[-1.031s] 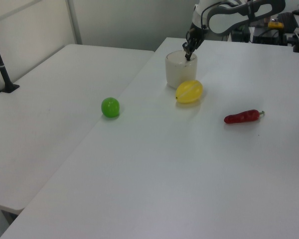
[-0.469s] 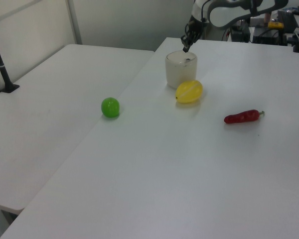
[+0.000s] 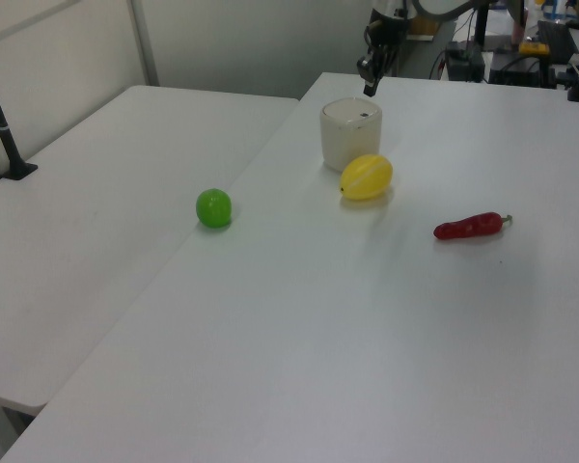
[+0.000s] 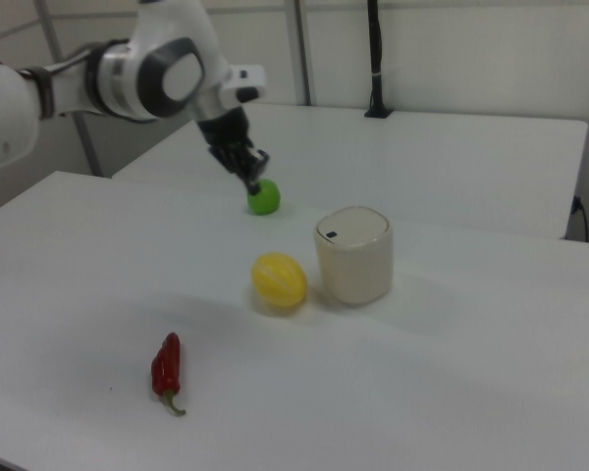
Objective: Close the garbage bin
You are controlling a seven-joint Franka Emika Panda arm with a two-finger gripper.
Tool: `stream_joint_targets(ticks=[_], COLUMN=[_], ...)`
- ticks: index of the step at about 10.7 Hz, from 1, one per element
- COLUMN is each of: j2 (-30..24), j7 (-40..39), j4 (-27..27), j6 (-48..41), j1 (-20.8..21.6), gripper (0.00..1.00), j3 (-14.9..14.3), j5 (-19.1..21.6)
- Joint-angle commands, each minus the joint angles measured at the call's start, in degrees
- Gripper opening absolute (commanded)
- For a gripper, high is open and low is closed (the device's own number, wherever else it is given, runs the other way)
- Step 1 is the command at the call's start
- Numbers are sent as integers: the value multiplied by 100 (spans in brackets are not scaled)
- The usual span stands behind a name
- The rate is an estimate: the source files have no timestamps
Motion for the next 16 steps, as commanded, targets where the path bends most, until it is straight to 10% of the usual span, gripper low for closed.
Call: stream_joint_targets(ticks=[1, 8, 9, 13, 16], j2=[-607, -1891, -1891, -1891, -1900], j7=[-113, -650, -598, -580, -580], j4=[-224, -1033, -1006, -918, -927], j6=[-1409, -2697, -2689, -2592, -2618], j1=[635, 1437, 1429, 1358, 1323], gripper=[0, 3, 10, 100, 100], j3=[-62, -71, -71, -141, -141], j5=[38, -6, 3, 12, 12])
